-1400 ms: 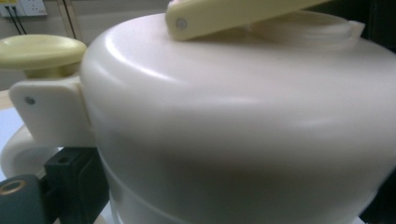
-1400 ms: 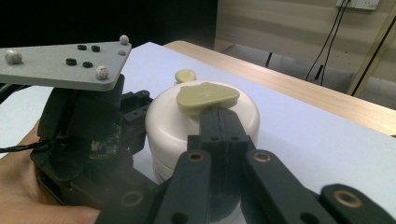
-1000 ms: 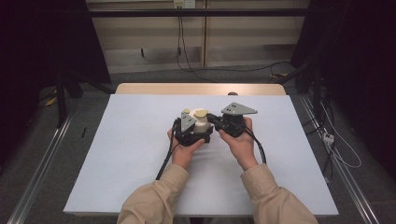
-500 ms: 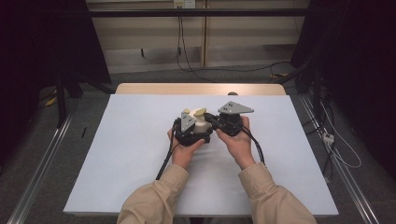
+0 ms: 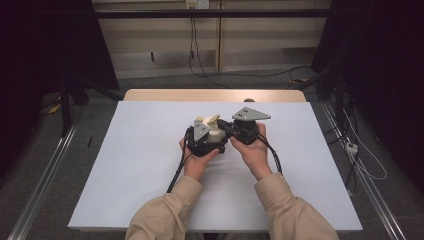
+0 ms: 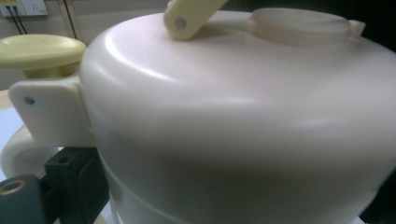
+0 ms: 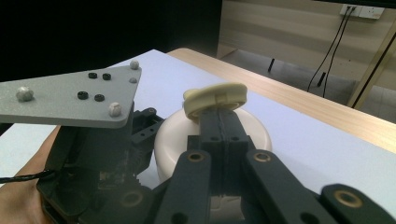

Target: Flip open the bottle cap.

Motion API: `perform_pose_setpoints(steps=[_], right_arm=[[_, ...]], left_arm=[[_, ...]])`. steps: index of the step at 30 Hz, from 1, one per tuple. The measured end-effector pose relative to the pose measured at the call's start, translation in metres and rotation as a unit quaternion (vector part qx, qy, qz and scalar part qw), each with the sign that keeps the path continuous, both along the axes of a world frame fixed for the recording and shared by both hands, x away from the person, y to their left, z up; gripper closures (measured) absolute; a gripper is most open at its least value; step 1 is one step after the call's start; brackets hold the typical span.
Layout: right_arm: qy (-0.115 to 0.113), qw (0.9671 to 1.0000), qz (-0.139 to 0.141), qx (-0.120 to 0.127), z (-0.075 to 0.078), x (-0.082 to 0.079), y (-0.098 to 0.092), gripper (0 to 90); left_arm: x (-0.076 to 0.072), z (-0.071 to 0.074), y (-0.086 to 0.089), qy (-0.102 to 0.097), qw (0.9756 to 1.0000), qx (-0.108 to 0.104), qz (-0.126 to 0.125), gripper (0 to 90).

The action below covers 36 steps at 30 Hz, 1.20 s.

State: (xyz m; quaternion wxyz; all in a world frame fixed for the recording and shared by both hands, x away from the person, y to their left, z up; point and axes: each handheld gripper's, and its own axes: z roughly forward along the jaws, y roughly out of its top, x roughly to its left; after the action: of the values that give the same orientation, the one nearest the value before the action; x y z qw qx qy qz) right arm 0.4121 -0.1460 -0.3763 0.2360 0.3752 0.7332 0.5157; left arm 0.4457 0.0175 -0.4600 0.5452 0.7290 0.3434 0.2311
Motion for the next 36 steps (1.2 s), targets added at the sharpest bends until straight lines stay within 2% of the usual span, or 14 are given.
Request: perform_pose_setpoints(steps=[36], right_arm=[[-0.003, 1.0, 0.005, 0.004, 0.0028, 0.0044, 0.0081, 90.0]], left_arm=[[0.0001, -0.0002, -0.0001, 0.0, 1.0, -0.001, 0.0, 5.2]])
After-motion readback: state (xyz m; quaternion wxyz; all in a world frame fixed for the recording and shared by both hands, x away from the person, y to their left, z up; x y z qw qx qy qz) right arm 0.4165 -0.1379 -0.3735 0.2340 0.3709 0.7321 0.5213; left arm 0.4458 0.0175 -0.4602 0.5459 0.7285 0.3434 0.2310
